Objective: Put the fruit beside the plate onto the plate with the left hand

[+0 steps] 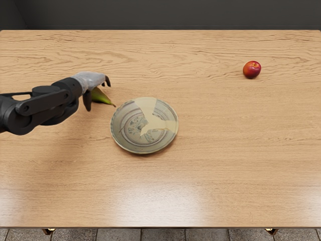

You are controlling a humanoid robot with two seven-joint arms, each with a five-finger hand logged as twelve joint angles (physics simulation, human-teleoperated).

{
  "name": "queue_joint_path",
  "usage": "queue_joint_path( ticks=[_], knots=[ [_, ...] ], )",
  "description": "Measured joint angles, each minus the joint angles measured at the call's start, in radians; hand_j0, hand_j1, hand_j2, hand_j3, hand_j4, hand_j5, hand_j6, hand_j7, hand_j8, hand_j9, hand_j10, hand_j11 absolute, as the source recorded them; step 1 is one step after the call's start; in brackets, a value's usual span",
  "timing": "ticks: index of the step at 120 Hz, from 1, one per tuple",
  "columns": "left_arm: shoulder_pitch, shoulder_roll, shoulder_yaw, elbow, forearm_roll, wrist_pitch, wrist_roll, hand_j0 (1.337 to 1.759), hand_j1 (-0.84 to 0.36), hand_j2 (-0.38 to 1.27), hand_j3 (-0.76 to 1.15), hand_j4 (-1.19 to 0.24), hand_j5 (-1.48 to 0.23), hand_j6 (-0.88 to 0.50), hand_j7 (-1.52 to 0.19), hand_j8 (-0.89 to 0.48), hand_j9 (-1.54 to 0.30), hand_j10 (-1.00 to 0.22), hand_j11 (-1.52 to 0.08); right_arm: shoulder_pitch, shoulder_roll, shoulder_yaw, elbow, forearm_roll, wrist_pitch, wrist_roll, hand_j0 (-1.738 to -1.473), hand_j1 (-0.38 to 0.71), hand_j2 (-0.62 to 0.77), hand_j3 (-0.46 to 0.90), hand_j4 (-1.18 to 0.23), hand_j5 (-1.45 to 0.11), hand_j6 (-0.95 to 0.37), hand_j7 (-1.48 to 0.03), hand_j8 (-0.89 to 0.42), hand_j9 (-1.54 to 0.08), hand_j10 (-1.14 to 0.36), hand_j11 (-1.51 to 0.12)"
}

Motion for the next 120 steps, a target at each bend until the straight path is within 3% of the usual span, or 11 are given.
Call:
queue_joint_path(
  ticks=[41,78,90,120],
  knots=[
    [0.009,0.001,0.025,0.018,0.000,0.023,0.000,1.658,-0.10,0.08,0.00,-0.38,-0.49,-0.38,-0.49,-0.36,-0.49,-0.38,-0.49,0.000,0.000,0.000,0.000,0.000,0.000,0.000,-1.658,-0.31,-0.01,0.00,-0.03,-0.04,-0.03,-0.04,-0.03,-0.04,-0.03,-0.04],
    [0.007,0.002,0.036,0.018,-0.003,0.019,0.000,1.658,-0.26,0.14,0.00,-0.53,-0.67,-0.47,-0.68,-0.51,-0.68,-0.52,-0.68,0.000,0.000,0.000,0.000,0.000,0.000,0.000,-1.658,-0.31,-0.01,0.00,-0.03,-0.04,-0.03,-0.04,-0.03,-0.04,-0.03,-0.04],
    [0.006,0.001,0.037,0.019,-0.005,0.018,0.001,1.657,-0.27,0.22,0.00,-0.56,-0.71,-0.47,-0.72,-0.53,-0.73,-0.55,-0.73,0.000,0.000,0.000,0.000,0.000,0.000,0.000,-1.658,-0.31,-0.01,0.00,-0.03,-0.04,-0.03,-0.04,-0.03,-0.04,-0.03,-0.04],
    [0.008,0.001,0.042,0.021,-0.003,0.018,0.001,1.652,-0.26,0.18,0.00,-0.54,-0.78,-0.44,-0.81,-0.49,-0.82,-0.60,-0.82,0.000,0.000,0.000,0.000,0.000,0.000,0.000,-1.658,-0.31,-0.01,0.00,-0.03,-0.04,-0.03,-0.04,-0.03,-0.04,-0.03,-0.04]
  ],
)
